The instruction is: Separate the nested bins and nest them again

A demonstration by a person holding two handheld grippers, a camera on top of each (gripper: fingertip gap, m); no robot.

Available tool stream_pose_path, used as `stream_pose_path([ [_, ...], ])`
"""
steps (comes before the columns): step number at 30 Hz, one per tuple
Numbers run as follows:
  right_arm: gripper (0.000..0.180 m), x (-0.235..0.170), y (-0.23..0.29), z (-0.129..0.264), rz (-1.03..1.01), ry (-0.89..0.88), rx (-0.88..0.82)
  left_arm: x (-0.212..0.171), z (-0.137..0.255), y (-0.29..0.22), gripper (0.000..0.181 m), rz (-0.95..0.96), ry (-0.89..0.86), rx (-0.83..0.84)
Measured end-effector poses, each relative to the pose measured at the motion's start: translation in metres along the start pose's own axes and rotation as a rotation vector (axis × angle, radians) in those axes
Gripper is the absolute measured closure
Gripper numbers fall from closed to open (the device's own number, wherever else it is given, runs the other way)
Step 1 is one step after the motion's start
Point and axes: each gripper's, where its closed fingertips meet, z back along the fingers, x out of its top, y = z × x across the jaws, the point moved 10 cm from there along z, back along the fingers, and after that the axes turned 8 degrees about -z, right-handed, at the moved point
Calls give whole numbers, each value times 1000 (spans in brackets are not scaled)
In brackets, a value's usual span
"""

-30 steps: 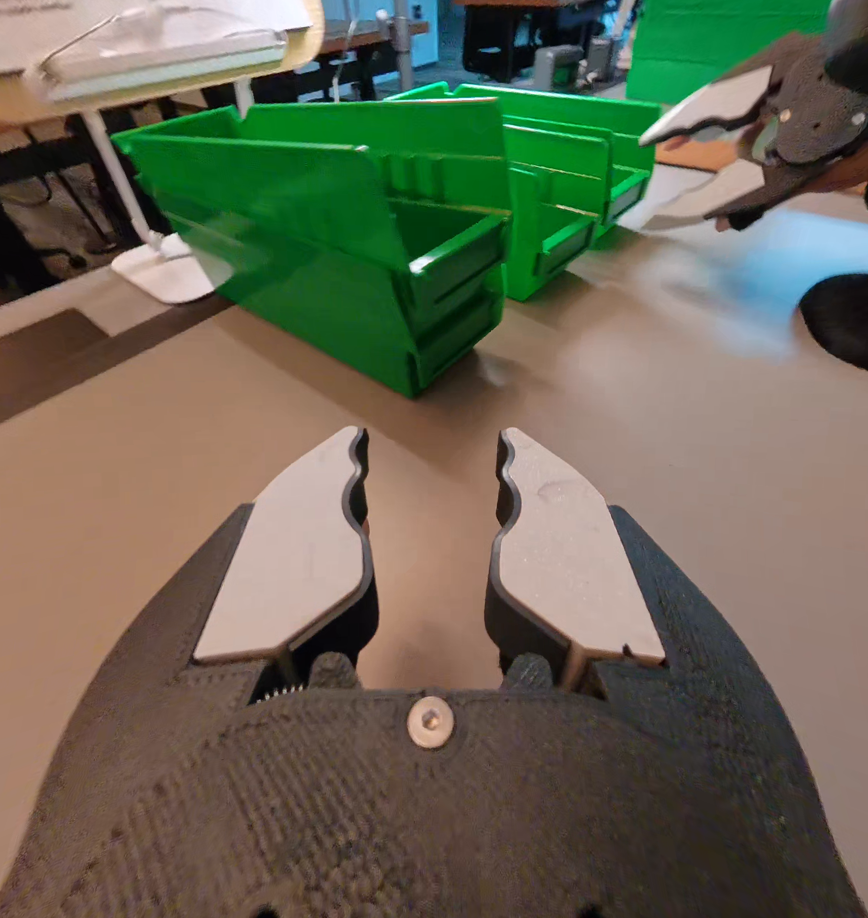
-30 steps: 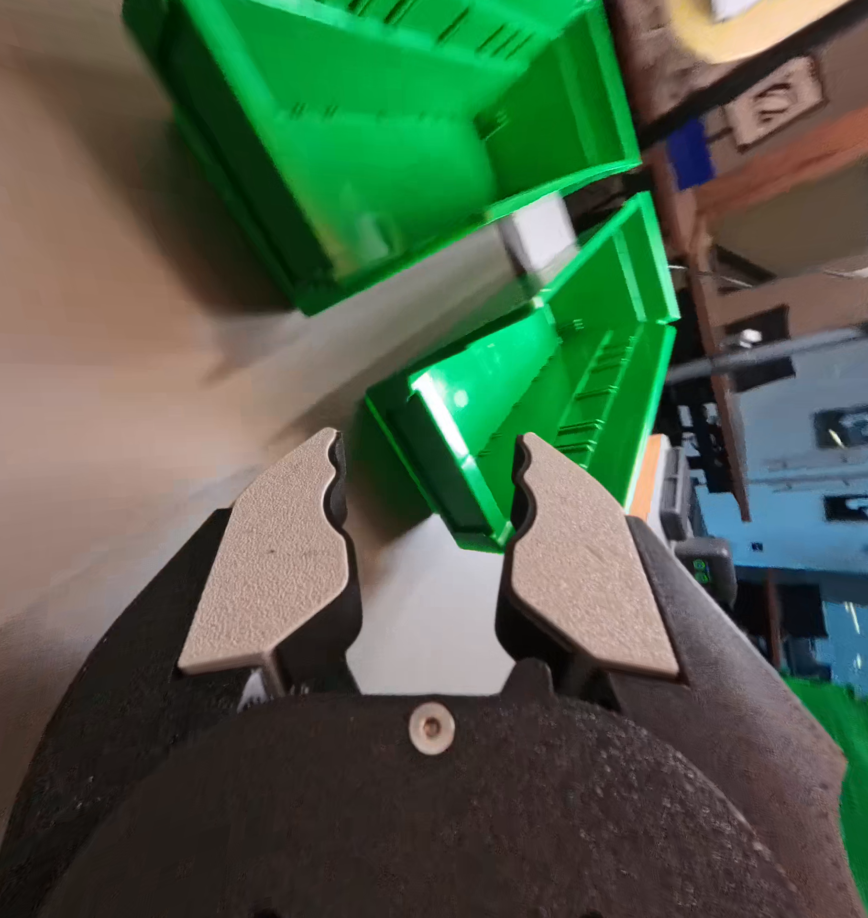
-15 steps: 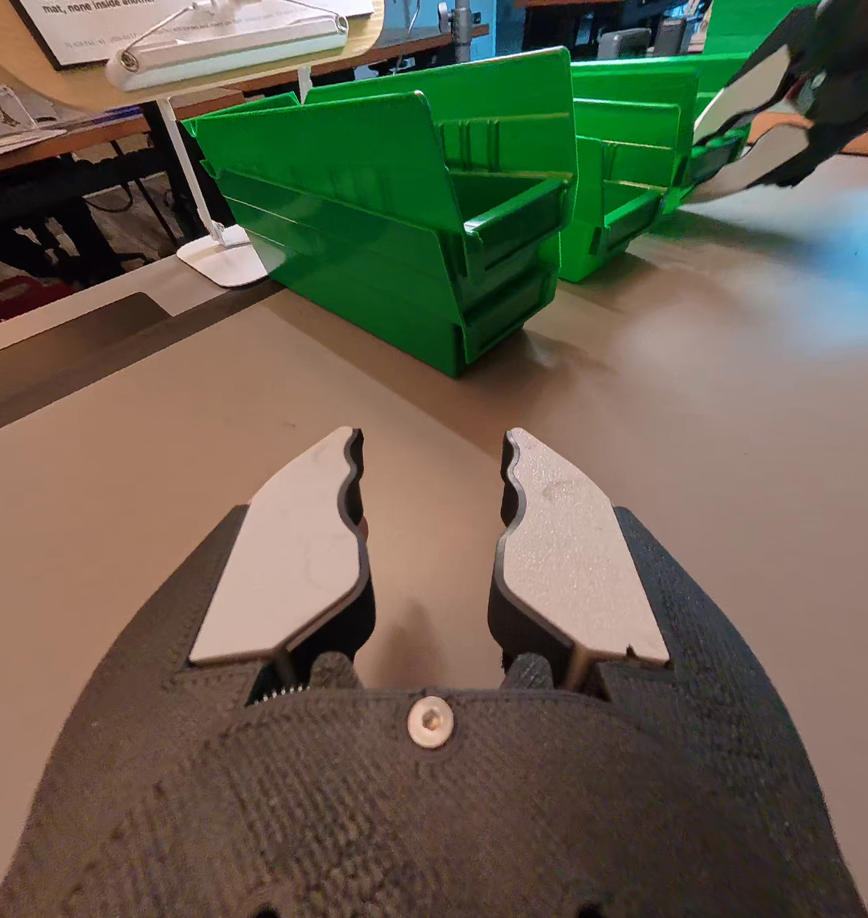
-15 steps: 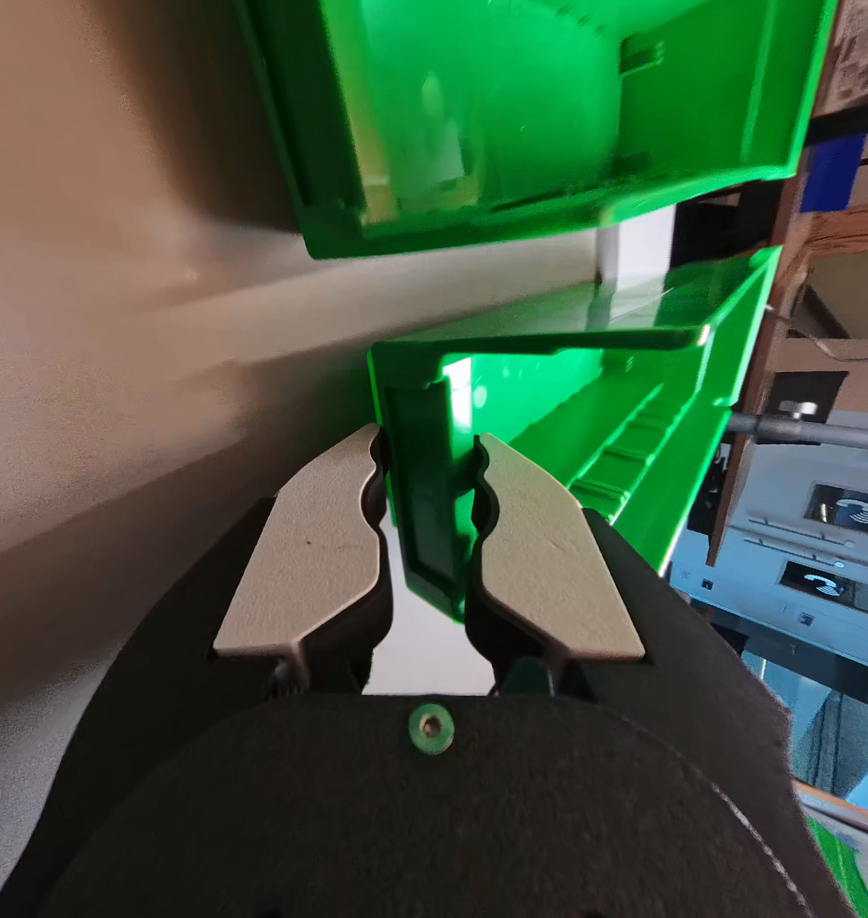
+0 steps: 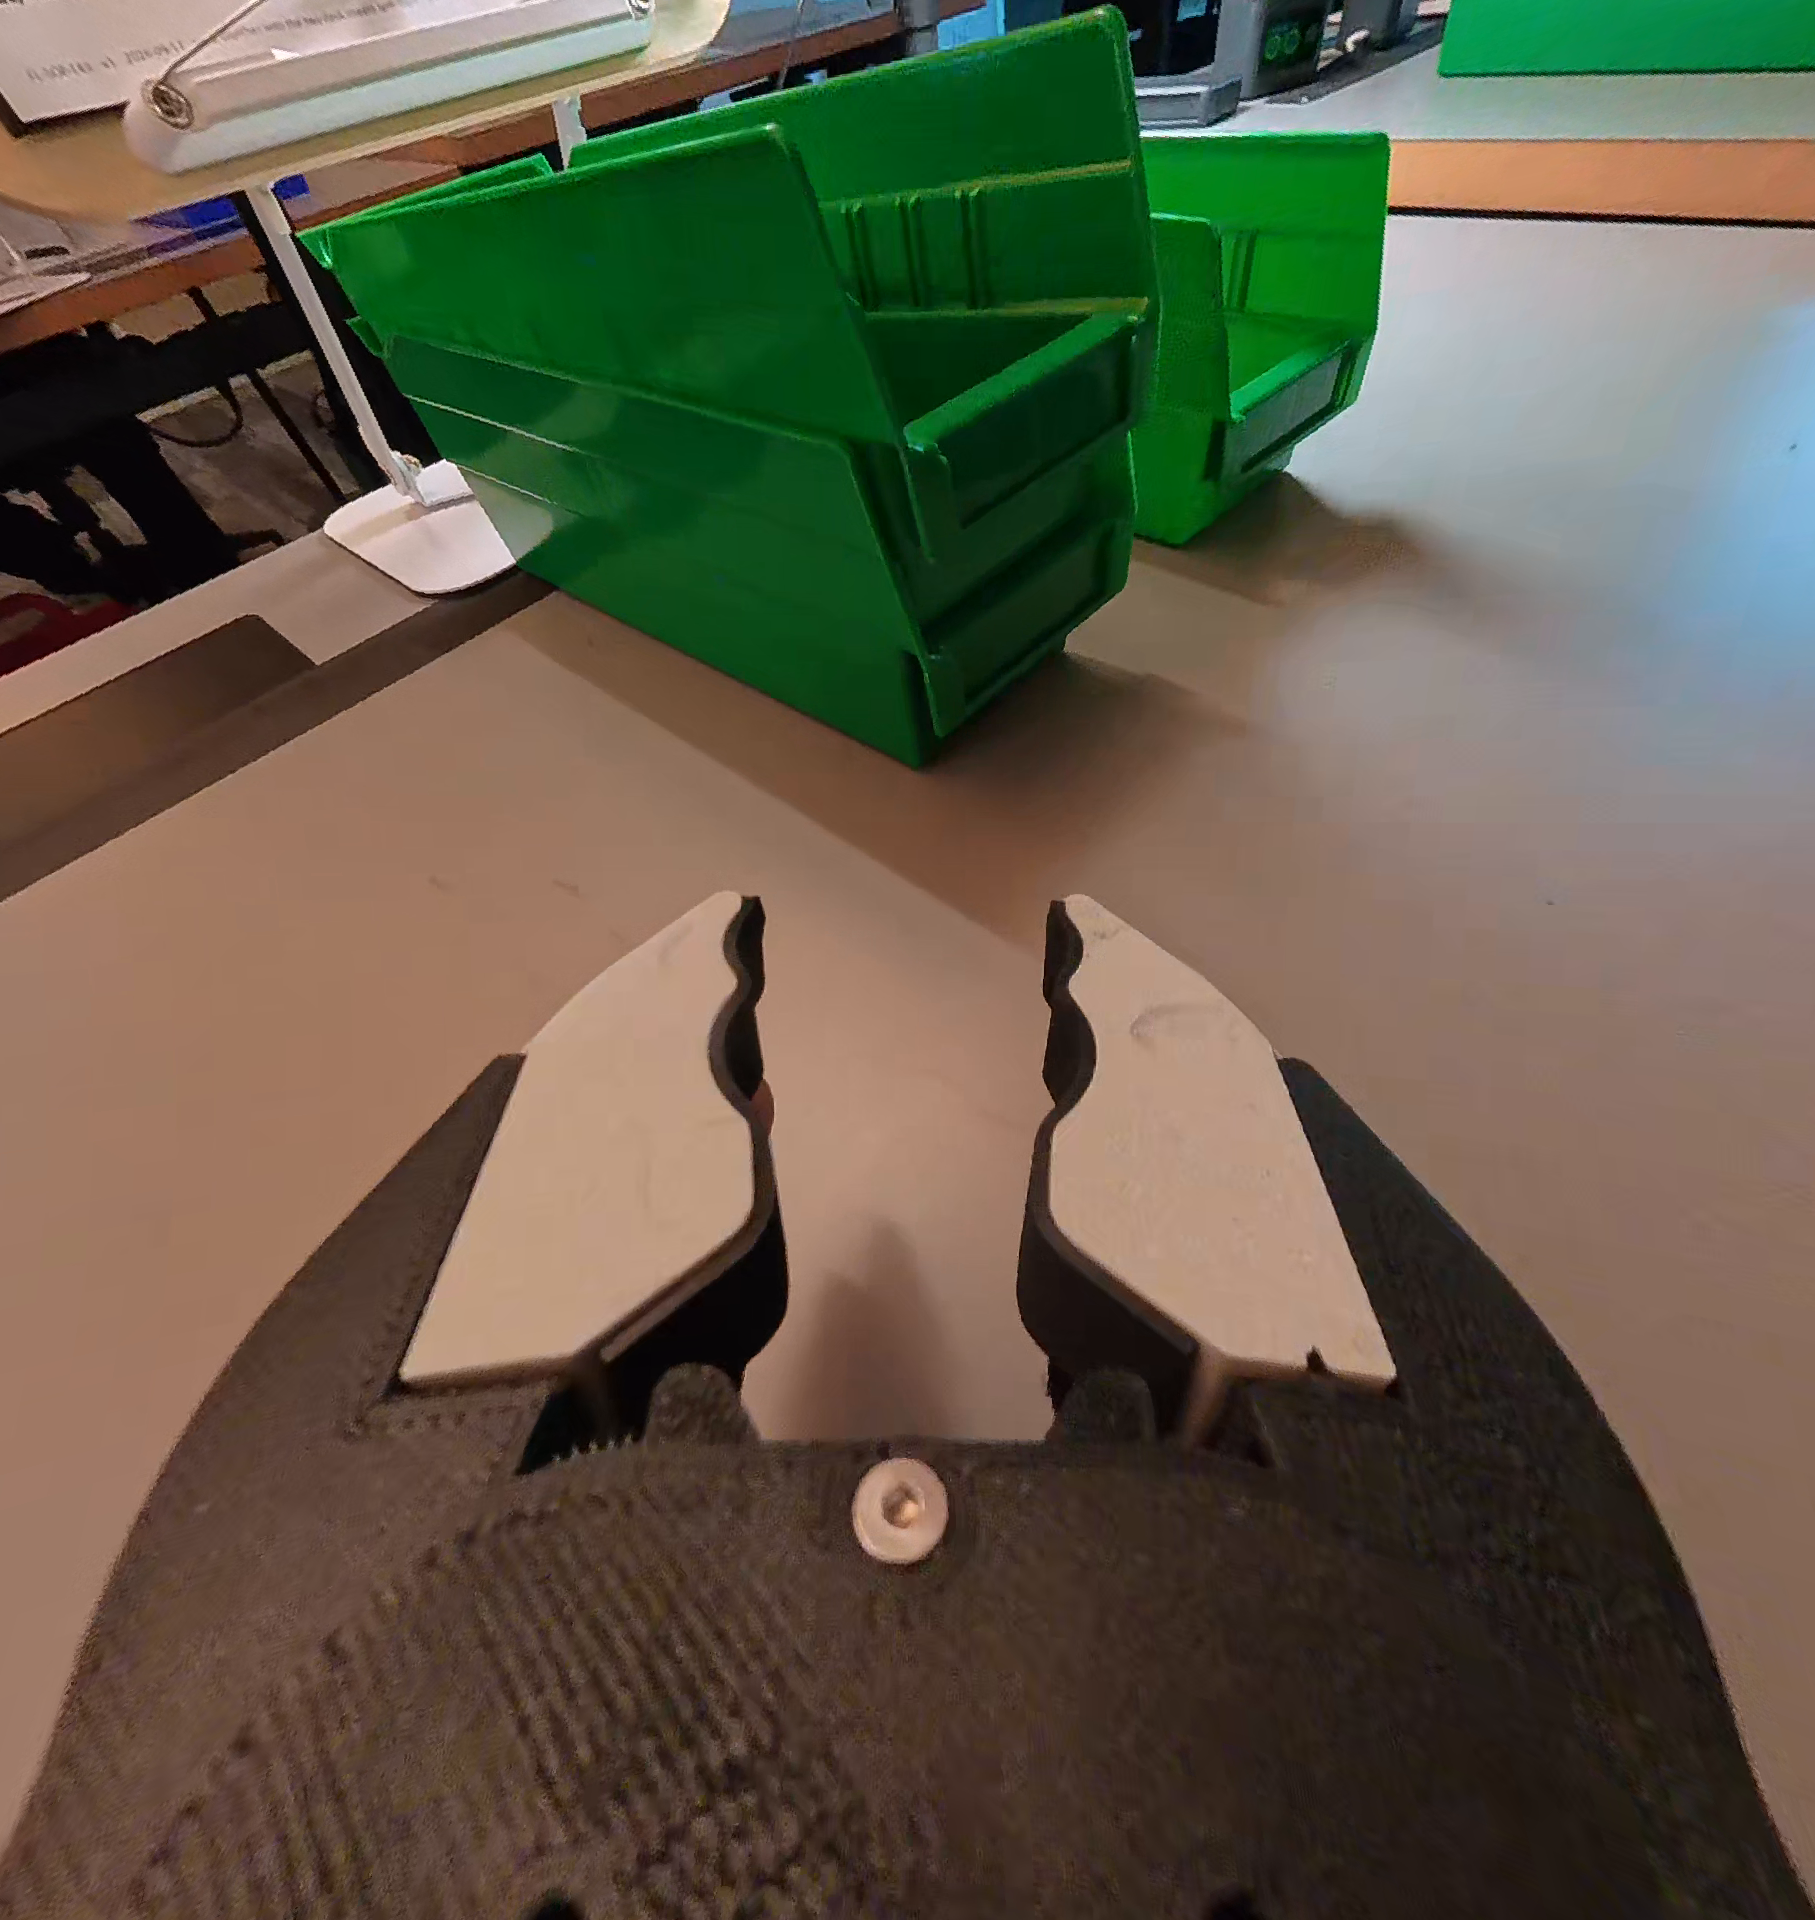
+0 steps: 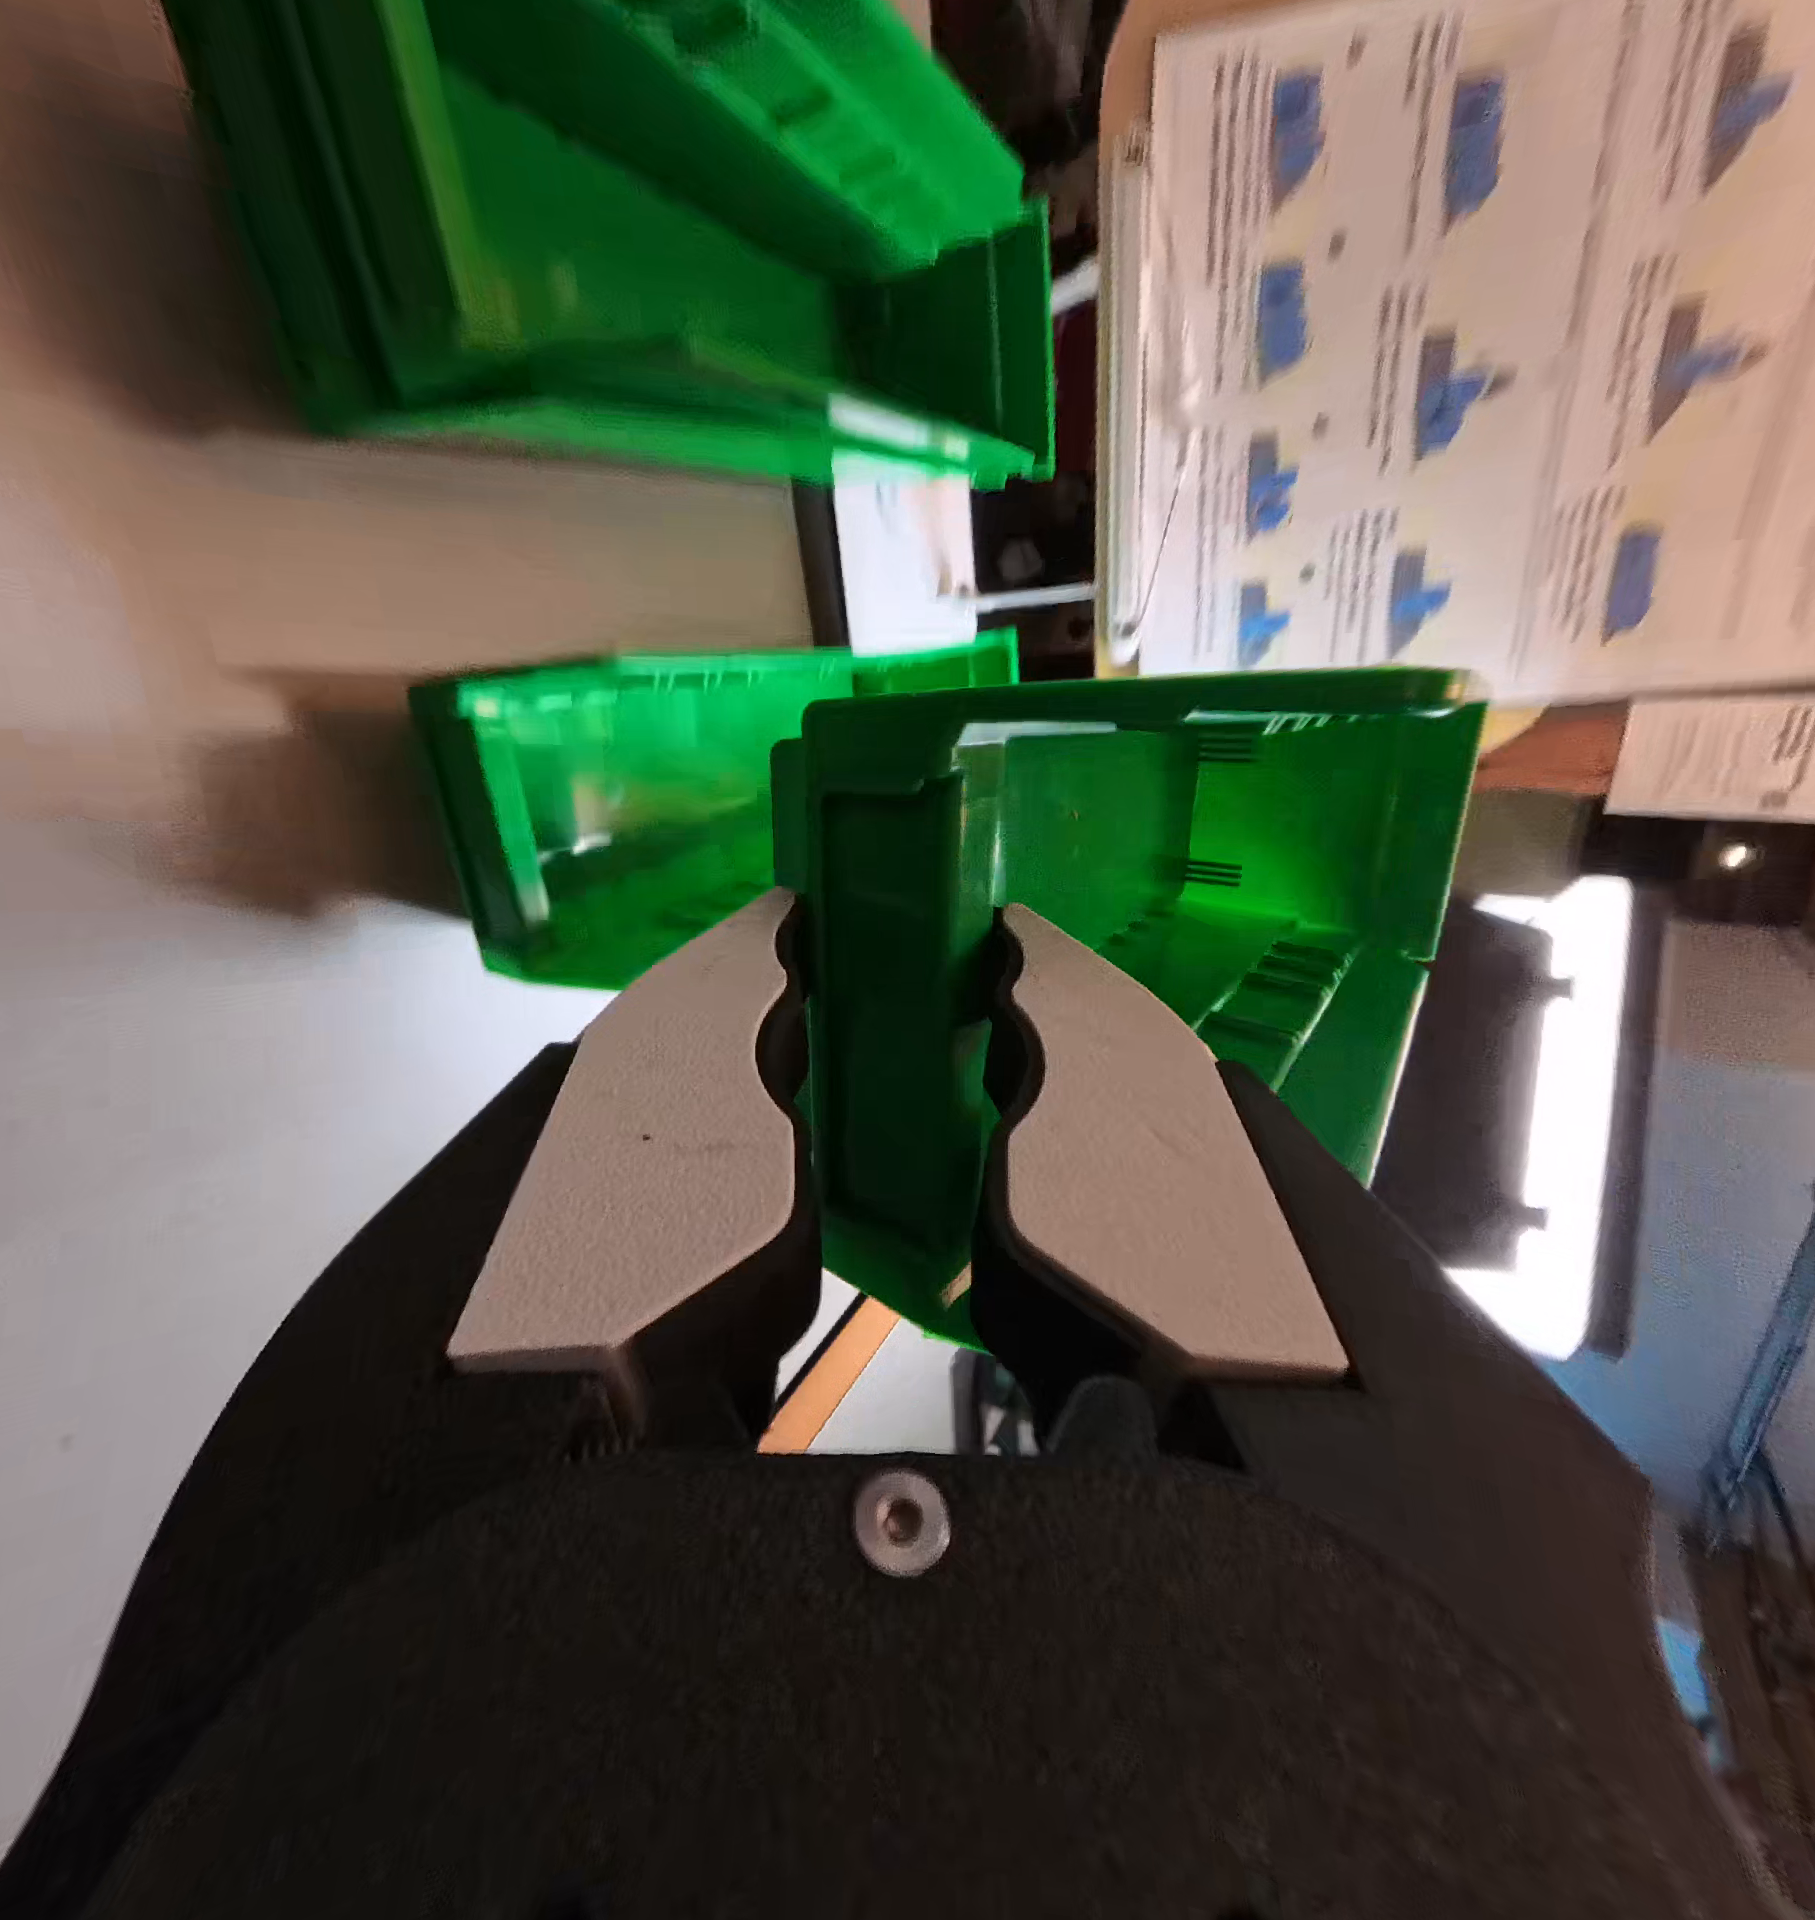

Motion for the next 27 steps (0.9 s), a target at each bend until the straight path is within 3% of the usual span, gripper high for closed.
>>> stream_pose_path([
  [6,148,78,1,-35,64,-71,44,-2,0,-1,127,6,-3,46],
  [12,148,122,18,-78,80,-41,141,2,4,1,125,16,-29,70],
  [27,148,133,65,-124,133,13,229,7,12,0,125,-3,-65,92],
])
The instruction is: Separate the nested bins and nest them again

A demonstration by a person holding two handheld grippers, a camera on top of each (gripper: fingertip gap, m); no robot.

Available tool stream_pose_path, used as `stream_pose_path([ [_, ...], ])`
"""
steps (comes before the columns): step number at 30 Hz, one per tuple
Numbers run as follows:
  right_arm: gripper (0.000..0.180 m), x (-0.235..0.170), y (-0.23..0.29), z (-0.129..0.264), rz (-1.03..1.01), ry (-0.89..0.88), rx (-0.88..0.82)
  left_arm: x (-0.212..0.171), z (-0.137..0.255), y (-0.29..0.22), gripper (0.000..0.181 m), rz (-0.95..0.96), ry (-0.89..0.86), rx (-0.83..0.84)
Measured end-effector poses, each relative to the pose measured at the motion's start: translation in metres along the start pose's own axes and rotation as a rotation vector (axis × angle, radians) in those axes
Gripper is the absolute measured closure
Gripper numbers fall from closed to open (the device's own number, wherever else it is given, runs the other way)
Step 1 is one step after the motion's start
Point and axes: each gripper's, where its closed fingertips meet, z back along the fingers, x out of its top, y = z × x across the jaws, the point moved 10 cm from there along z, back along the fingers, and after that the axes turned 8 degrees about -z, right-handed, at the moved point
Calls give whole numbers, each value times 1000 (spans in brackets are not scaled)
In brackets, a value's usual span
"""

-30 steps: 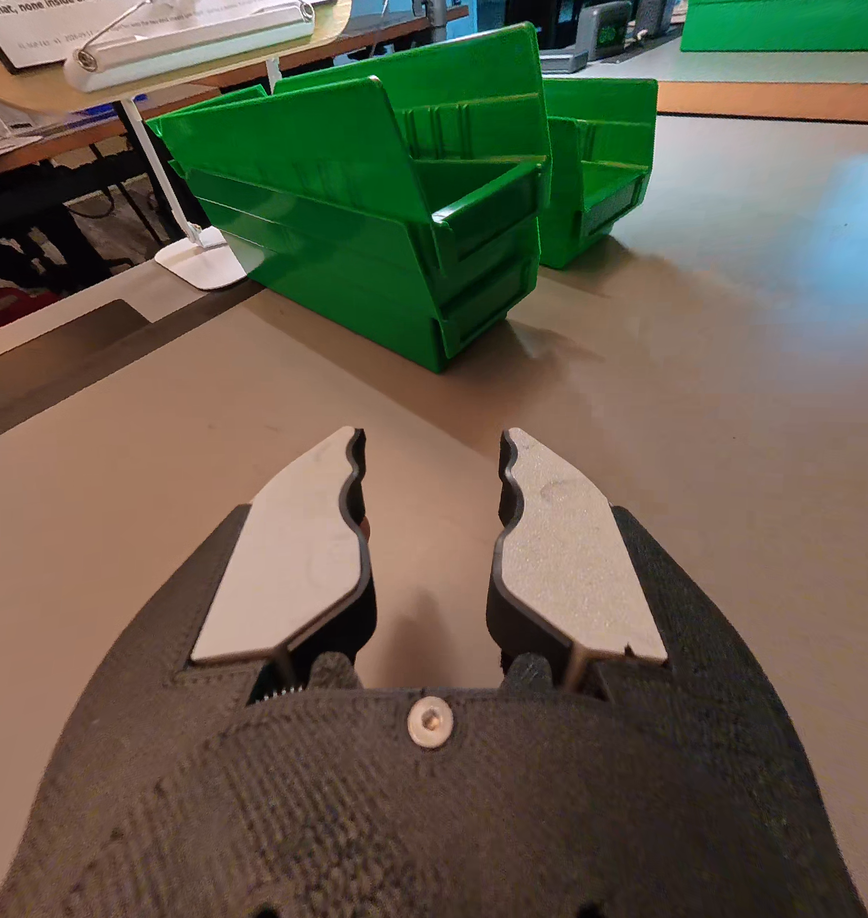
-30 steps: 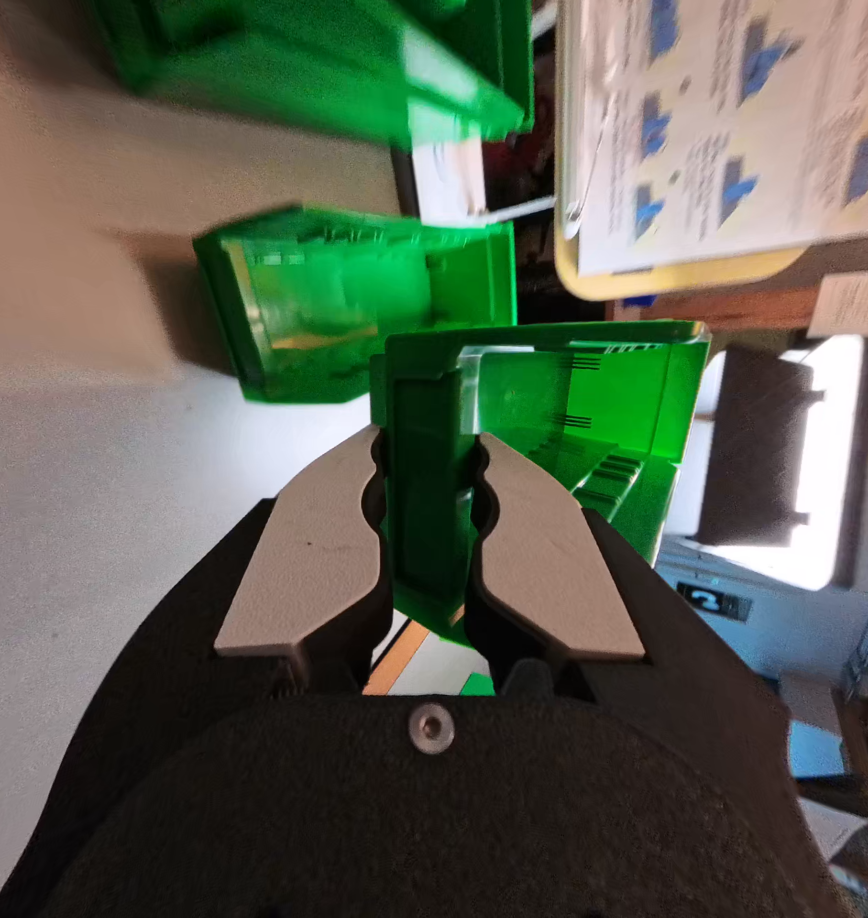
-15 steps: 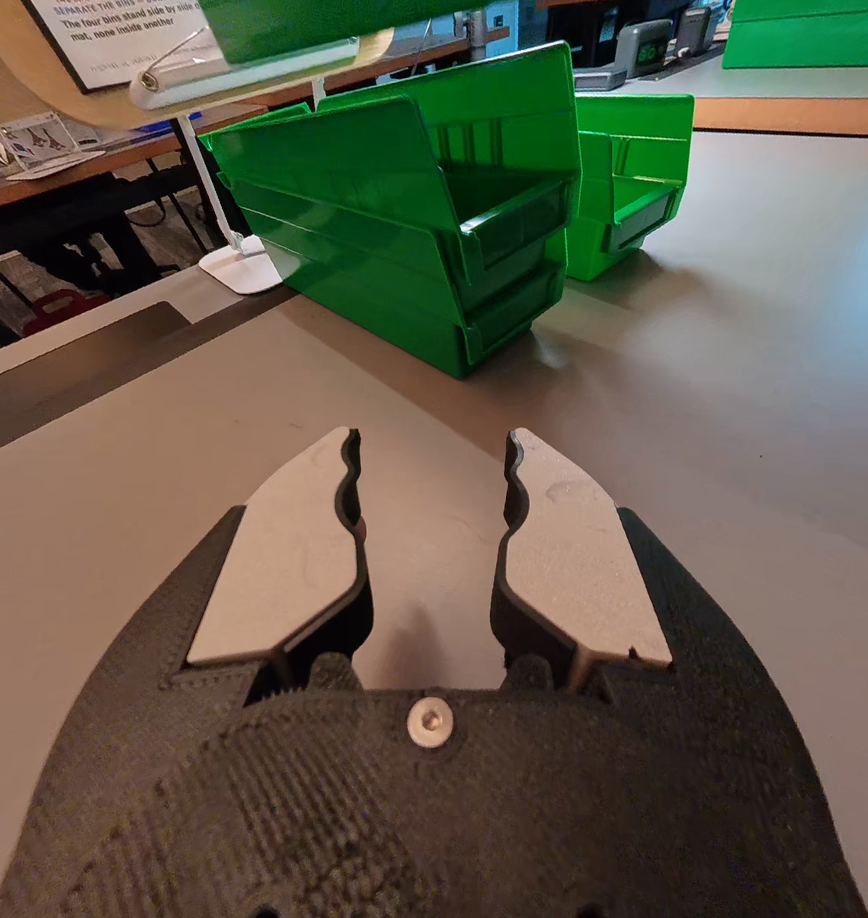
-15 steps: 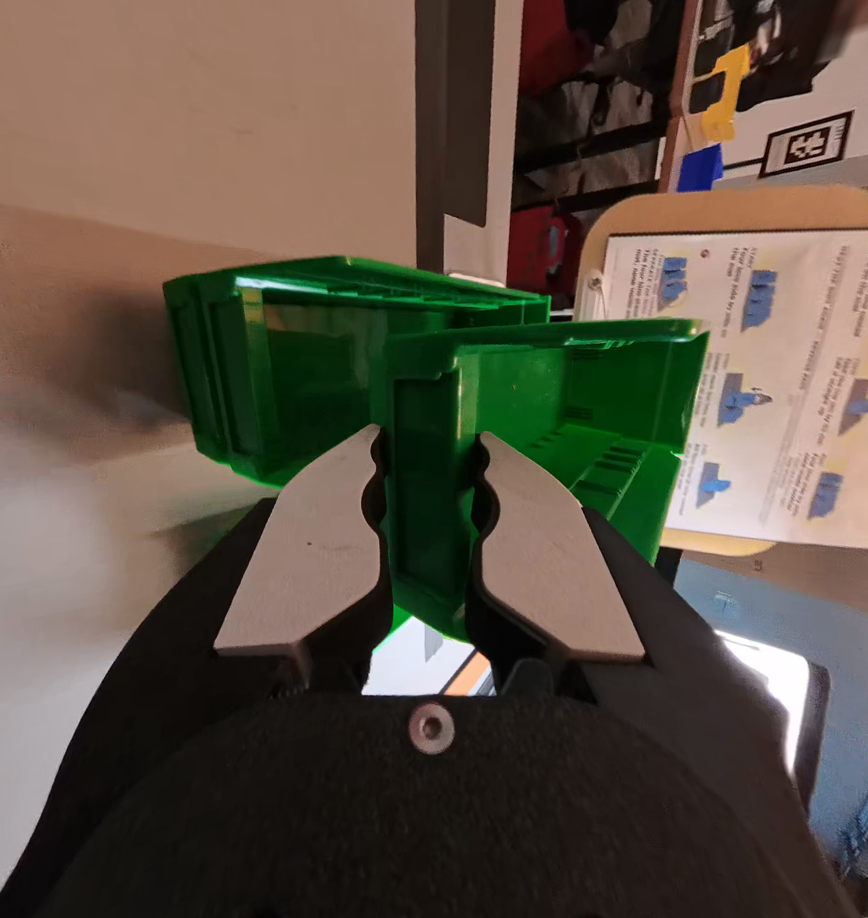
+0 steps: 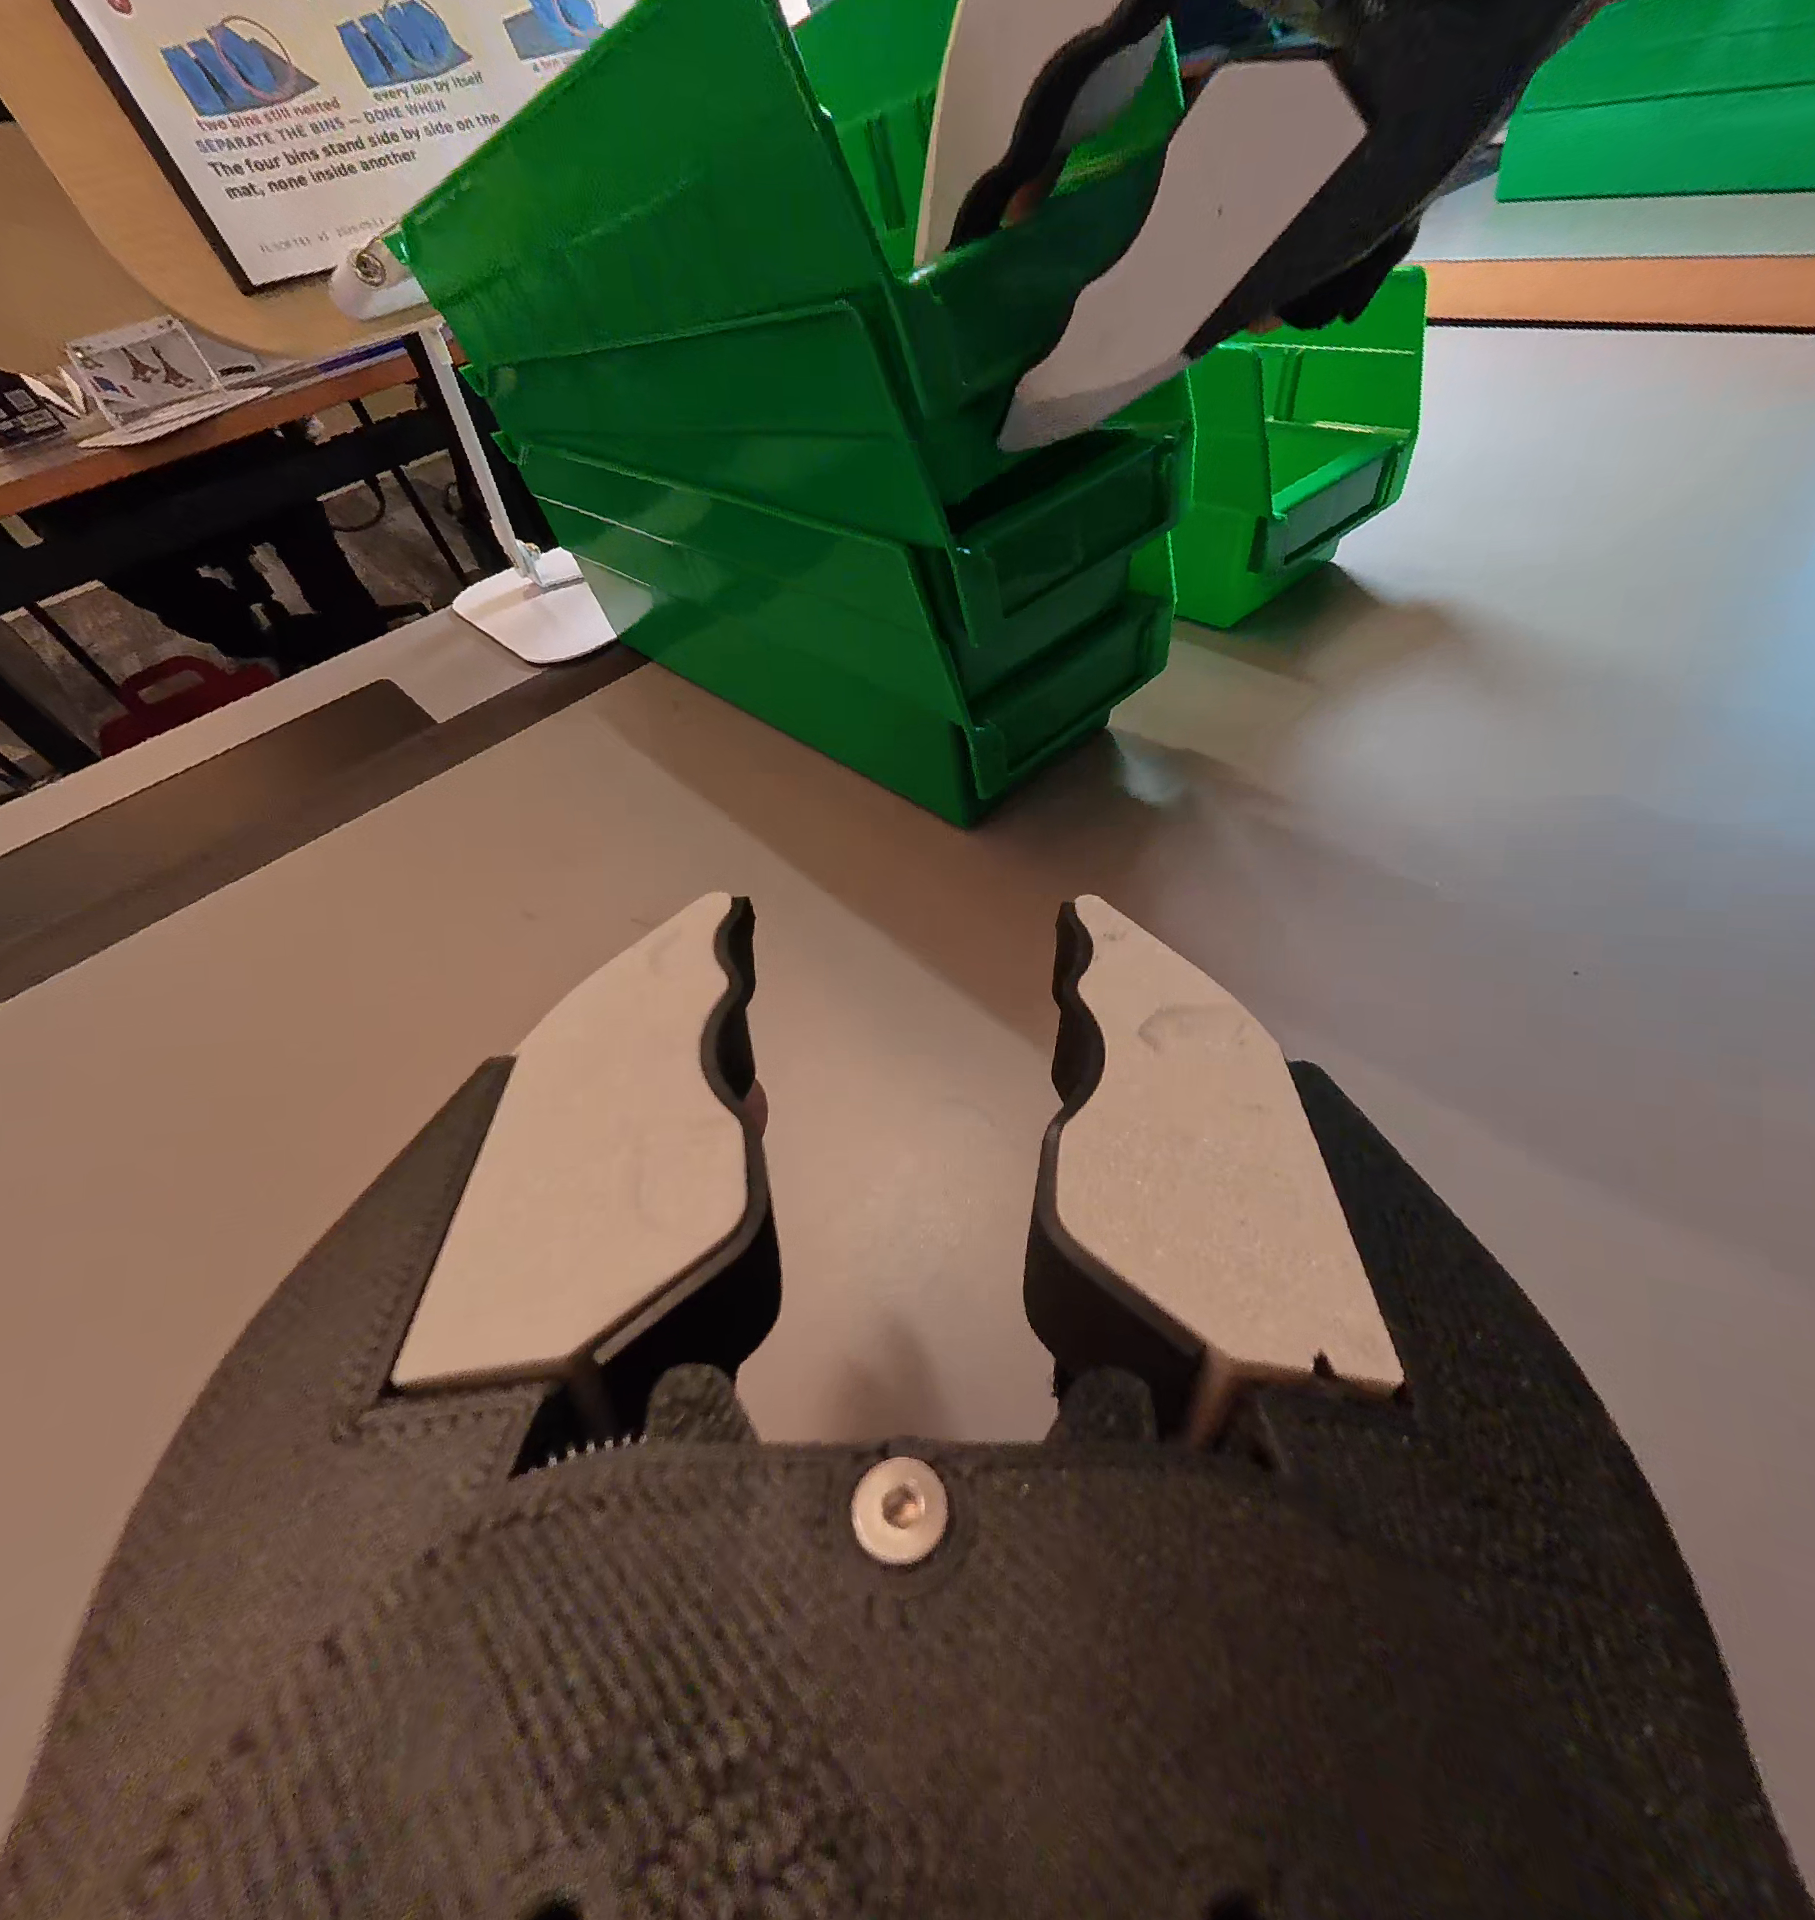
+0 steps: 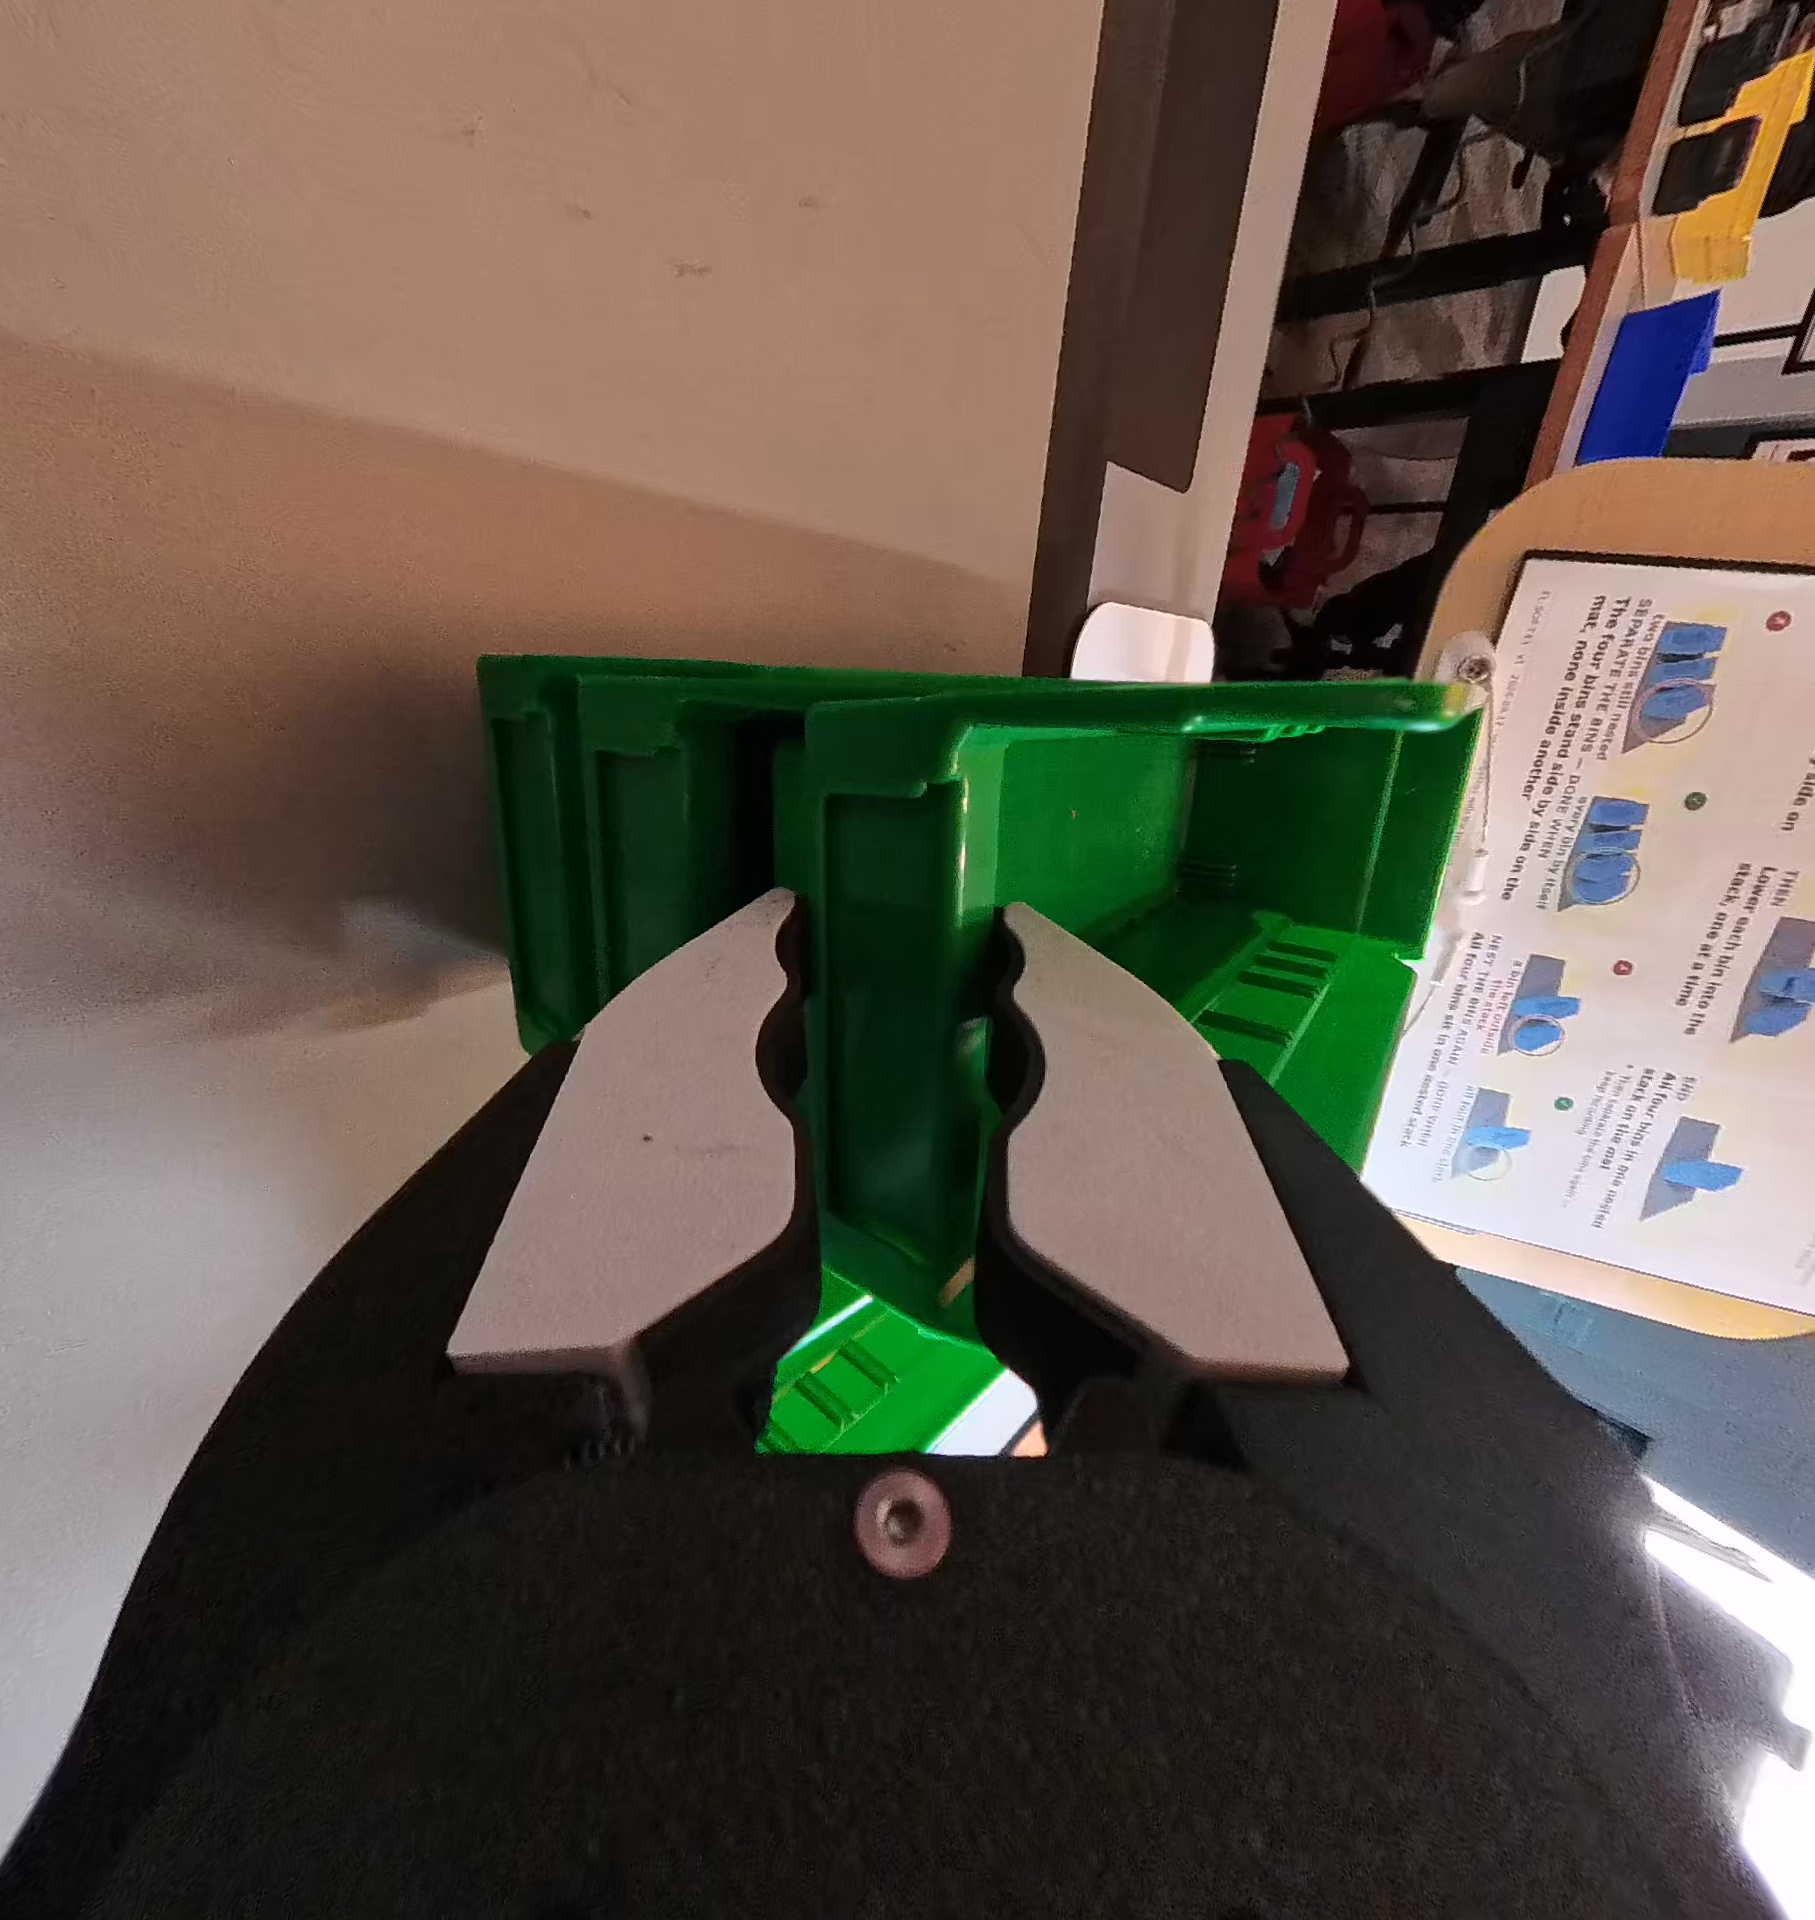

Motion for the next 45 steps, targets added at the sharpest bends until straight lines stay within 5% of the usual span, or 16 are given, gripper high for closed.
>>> stream_pose_path([
  [8,130,2,6,10,-9,-37,12,2,3,1,125,-6,-29,29],
  [15,132,0,-3,42,-82,-140,2,4,5,3,125,-9,-36,39],
  [25,130,-100,-31,89,-374,-146,12,7,7,2,125,39,-58,22],
  [33,129,-172,11,55,-378,40,160,4,3,0,125,25,-36,19],
  [45,130,-164,53,-22,-246,131,221,0,1,-1,125,18,-10,14],
])
